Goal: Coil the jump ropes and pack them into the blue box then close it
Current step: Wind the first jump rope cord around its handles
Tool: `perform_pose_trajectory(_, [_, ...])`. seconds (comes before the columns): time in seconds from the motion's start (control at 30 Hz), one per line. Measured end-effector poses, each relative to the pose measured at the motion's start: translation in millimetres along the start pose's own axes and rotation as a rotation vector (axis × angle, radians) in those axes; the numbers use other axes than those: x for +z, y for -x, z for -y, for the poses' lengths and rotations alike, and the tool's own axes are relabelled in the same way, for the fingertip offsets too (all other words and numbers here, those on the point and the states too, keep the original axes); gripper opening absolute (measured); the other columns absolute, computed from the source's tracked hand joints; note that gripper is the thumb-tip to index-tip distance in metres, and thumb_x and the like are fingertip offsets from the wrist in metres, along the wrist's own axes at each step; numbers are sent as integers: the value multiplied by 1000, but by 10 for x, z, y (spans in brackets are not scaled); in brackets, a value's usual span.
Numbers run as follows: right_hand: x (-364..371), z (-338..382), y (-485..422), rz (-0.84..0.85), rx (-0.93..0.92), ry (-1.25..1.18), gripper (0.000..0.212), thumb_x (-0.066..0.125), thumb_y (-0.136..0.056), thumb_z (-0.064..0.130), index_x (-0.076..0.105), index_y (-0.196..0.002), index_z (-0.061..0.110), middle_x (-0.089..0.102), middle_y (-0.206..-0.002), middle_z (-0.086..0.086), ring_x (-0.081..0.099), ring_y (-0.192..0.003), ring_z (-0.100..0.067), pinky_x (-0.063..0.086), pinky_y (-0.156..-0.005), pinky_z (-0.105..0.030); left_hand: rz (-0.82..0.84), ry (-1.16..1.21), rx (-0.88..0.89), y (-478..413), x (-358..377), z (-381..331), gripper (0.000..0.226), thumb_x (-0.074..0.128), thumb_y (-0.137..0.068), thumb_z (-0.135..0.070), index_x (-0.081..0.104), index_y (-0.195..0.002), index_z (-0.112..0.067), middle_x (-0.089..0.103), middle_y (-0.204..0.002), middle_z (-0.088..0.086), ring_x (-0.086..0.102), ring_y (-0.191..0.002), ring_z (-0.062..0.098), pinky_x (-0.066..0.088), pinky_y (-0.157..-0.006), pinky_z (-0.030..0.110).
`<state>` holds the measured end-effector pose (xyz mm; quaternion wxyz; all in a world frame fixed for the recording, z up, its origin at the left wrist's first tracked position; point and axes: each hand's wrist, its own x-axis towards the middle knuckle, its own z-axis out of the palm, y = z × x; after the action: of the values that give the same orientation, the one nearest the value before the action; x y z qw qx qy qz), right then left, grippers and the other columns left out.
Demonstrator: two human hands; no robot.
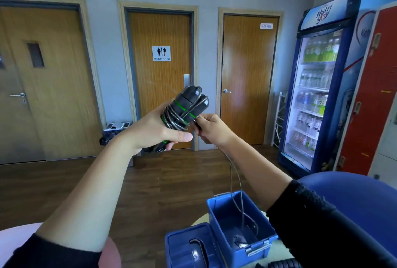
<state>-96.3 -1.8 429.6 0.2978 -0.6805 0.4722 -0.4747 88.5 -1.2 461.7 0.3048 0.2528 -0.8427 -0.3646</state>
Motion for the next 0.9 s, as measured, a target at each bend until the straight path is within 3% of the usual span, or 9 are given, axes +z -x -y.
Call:
perform_pose_trajectory(0.13, [41, 19, 46, -52, 42, 1, 58, 34, -102, 43, 46, -54, 14, 34, -42, 3, 26, -33, -6, 22, -36, -16, -75, 49, -3, -5, 35, 74, 35, 80, -70, -18, 62, -100, -14, 58, -58, 5, 51, -52, 26, 48, -59, 27])
perform_pose_trajectory(0.23, [16, -25, 101, -98, 122, 43, 60, 33, -99, 52, 49, -56, 13, 40, -43, 5, 34, -33, -4, 30, -42, -17, -215, 147, -46, -30, -5, 150, 23, 76, -69, -21, 57, -77, -10, 54, -59, 11, 50, -50, 25, 47, -54, 30])
perform_pose_trajectory(0.4, [-39, -129, 202, -161, 124, 327, 60, 34, -98, 53, 56, -65, 8, 52, -58, -1, 46, -52, -11, 40, -60, -26, -376, 217, -178, -57, -169, 243, 31, 81, -72, -13, 53, -85, -13, 54, -63, 10, 48, -46, 23, 46, -50, 30])
perform_pose_trajectory(0.57, [-69, 157, 281, -180, -224, 622, 50, 40, -100, 45, 56, -67, 11, 51, -53, 2, 48, -50, -16, 39, -53, -29, -475, 58, -346, -147, -117, 225, 46, 84, -69, -10, 54, -103, -16, 57, -64, 5, 50, -46, 18, 44, -45, 29])
perform_pose_trajectory(0.63, [-100, 360, 259, -140, -393, 821, 45, 43, -99, 42, 47, -60, 20, 44, -49, 6, 44, -48, -15, 34, -50, -27, -418, -72, -406, -190, -56, 171, 57, 87, -66, -15, 52, -112, -18, 58, -69, 3, 52, -49, 17, 44, -47, 29])
perform_pose_trajectory(0.73, [-175, 644, 145, -35, -545, 1062, 38, 49, -96, 40, 47, -62, 22, 41, -49, 7, 40, -46, -14, 28, -49, -27, -244, -349, -421, -224, 40, 52, 47, 86, -66, -30, 51, -97, -26, 61, -71, -1, 52, -45, 14, 45, -48, 27])
perform_pose_trajectory(0.83, [-275, 829, 26, 107, -595, 1034, 36, 59, -91, 42, 53, -63, 20, 51, -55, 3, 44, -50, -12, 32, -50, -27, -14, -456, -346, -202, 62, -25, 38, 84, -70, -35, 49, -82, -36, 61, -63, 1, 52, -45, 16, 46, -52, 27])
perform_pose_trajectory(0.9, [-336, 874, -35, 269, -524, 864, 28, 67, -87, 38, 63, -67, 18, 54, -58, 8, 49, -53, -5, 35, -55, -19, 115, -441, -313, -162, 29, -48, 37, 85, -69, -32, 51, -84, -35, 60, -61, 2, 52, -47, 17, 47, -55, 29])
